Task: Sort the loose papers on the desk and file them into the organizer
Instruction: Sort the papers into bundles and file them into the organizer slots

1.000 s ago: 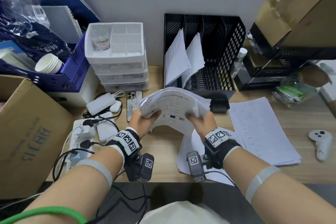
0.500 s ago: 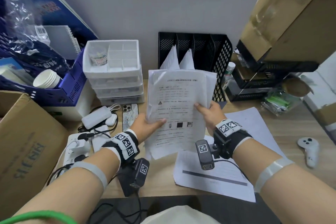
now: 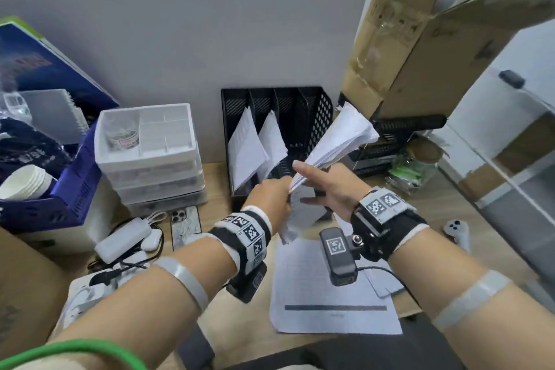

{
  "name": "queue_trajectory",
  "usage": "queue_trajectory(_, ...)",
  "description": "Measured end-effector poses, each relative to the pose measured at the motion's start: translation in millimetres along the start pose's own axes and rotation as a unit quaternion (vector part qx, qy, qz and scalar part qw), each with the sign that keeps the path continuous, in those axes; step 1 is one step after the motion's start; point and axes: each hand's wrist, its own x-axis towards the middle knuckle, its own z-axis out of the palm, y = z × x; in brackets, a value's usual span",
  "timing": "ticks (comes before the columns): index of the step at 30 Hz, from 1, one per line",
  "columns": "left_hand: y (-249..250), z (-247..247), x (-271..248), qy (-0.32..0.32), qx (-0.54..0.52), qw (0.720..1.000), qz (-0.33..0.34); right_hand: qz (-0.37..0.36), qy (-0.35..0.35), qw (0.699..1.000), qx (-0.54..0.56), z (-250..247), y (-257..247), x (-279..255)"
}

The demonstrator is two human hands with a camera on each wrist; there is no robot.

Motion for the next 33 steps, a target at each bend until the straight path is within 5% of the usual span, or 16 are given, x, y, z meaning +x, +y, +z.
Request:
queue_trajectory(3,12.2,8.2,5.9,0.003,0.015,0.999,0.038,0.006,0.153,0.987,0.041,-11.6,-10.8,9.1)
queue_trajectory(6,15.4,21.3,8.6,-0.026,-0.082,0.995,0.048,0.011,0.198,0.98,0.007,-33.5,-17.1,17.4)
queue_trajectory(11,7.8,44.9,20.7,-0.043,-0.219,0.975,-0.002,-0.002,0.167,0.986,-0.013,-58.9,-40.4,33.4)
queue_trajectory(24,-8.5,86.7,115.5,-0.007,-0.279,0.944,-0.177,-0.043,0.074,0.968,-0.236,-72.1,-62.1,154.9)
queue_trajectory(33,-19.3,84.9,159.0,0.021,-0.192,0.946,-0.259,-0.082,0.052,0.975,-0.201,-67.3,-19.8,200.9)
